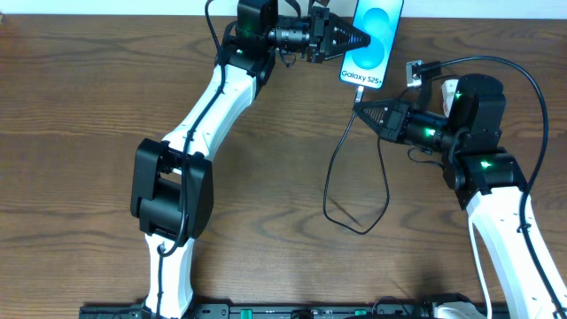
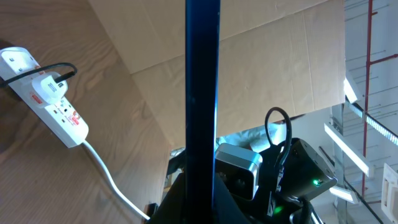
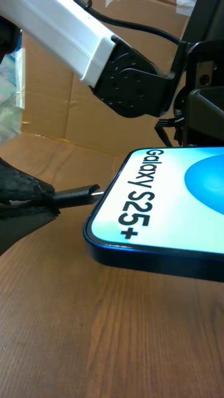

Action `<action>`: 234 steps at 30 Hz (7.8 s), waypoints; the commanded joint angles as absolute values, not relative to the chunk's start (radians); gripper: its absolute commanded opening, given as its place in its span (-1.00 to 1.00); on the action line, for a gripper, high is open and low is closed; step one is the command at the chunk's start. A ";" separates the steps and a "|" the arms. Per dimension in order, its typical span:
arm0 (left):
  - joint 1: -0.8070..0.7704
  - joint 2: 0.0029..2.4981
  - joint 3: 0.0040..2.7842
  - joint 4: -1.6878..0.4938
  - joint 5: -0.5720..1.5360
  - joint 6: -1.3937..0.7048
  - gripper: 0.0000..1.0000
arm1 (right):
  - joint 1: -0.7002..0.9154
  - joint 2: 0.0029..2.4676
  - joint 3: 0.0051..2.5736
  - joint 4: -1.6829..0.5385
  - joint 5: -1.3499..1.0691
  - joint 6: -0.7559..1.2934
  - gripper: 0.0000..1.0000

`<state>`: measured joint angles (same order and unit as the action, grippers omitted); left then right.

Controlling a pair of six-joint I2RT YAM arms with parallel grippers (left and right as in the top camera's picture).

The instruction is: Plug charger to phone and switch on socket

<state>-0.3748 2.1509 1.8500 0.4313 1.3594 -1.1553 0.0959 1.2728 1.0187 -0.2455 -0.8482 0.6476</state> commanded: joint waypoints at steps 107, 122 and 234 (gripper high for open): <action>-0.371 2.114 1.869 0.448 1.433 -1.152 -0.86 | 0.065 1.295 1.032 -0.146 -0.859 0.717 -0.98; -0.371 2.114 1.869 0.448 1.433 -1.153 -0.85 | 0.067 1.295 1.032 -0.140 -0.836 0.717 -0.98; -0.102 2.123 1.869 -1.032 0.179 -0.372 -0.86 | 0.416 2.442 2.388 -1.052 -0.042 0.875 0.25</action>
<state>-0.1024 2.1506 1.8561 -1.0225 0.1955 -0.3664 0.3935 2.4184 2.3634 -1.0637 -0.1482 0.7418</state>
